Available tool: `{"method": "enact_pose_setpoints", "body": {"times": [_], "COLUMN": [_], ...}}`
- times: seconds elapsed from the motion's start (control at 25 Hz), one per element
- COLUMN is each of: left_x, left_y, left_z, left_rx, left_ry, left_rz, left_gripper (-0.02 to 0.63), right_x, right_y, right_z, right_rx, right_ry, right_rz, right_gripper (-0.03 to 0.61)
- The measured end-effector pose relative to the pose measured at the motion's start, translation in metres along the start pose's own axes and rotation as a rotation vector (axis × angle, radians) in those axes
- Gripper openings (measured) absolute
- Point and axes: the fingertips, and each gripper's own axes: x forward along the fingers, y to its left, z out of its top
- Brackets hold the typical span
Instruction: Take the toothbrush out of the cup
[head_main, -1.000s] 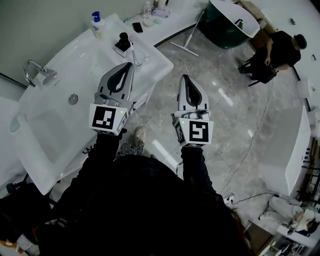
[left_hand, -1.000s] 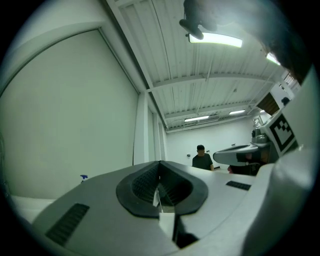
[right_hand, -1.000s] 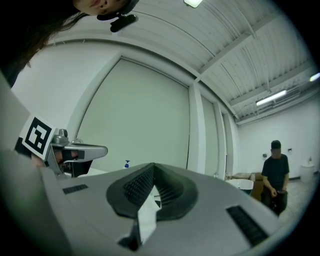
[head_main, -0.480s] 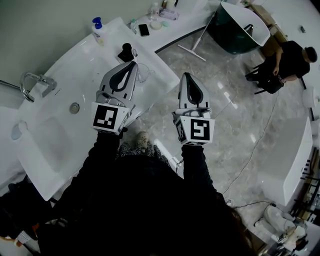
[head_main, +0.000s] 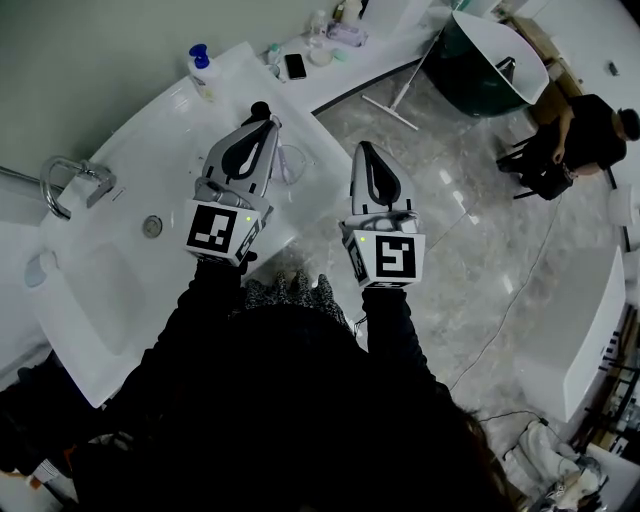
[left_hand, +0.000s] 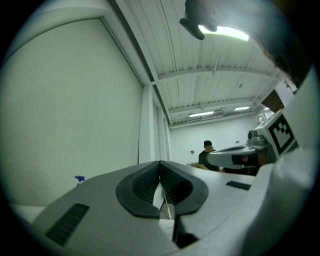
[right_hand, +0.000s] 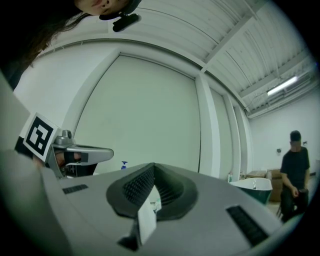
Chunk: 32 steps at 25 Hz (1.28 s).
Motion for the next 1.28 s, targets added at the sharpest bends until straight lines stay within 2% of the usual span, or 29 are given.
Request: {"method": "enact_pose_setpoints", "body": {"times": [0.28, 0.48, 0.64, 0.76, 1.04, 1.16, 1.28], "left_x": [0.004, 0.004, 0.006, 0.008, 0.013, 0.016, 0.021], "left_y": [0.005, 0.011, 0.011, 0.016, 0.019, 0.018, 0.018], "left_z": [-0.010, -0.034, -0.046, -0.061, -0.102, -0.119, -0.129], "left_rx": [-0.013, -0.081, -0.103, -0.163, -0.245, -0.287, -0.294], "left_ry": [0.045, 0.103, 0.134, 0.163, 0.278, 0.331, 0.374], "left_rz": [0.008, 0.011, 0.006, 0.019, 0.019, 0.011, 0.001], "left_gripper": [0.009, 0.011, 0.016, 0.103, 0.235, 0.247, 0.247], "right_x": [0.012, 0.027, 0.035, 0.041, 0.046, 0.048, 0.050], "right_y": [-0.006, -0.003, -0.005, -0.005, -0.014, -0.014, -0.017], "right_z": [-0.003, -0.005, -0.007, -0.008, -0.015, -0.017, -0.018], "right_rx": [0.013, 0.015, 0.021, 0.013, 0.014, 0.009, 0.005], "right_ry": [0.014, 0.012, 0.034, 0.026, 0.036, 0.042, 0.045], "right_rz": [0.011, 0.064, 0.087, 0.110, 0.125, 0.137, 0.145], "right_gripper": [0.005, 0.005, 0.005, 0.005, 0.005, 0.005, 0.005]}}
